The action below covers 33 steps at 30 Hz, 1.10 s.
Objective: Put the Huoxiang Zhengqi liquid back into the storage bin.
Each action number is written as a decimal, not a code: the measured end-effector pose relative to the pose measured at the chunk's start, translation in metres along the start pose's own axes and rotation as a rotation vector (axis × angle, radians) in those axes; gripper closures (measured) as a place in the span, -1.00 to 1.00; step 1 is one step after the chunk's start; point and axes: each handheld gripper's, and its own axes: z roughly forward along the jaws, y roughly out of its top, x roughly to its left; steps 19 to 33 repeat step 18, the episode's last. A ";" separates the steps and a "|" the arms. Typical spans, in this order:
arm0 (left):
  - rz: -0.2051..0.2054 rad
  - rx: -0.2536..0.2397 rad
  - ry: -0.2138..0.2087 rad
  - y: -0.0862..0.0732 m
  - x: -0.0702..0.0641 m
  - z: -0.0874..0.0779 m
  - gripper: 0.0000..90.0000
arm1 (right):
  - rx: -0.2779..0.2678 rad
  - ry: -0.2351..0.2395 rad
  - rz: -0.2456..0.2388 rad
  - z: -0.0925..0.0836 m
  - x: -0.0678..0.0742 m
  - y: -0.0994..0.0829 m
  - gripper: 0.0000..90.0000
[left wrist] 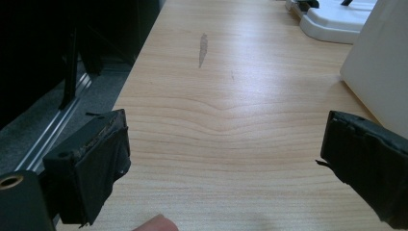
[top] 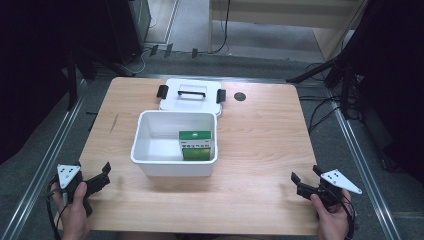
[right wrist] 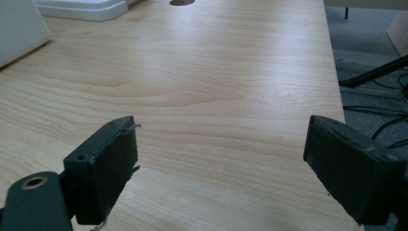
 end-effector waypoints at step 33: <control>-0.002 0.002 -0.001 0.000 0.000 0.000 -0.91 | -0.022 0.063 0.049 -0.002 -0.003 -0.001 -0.70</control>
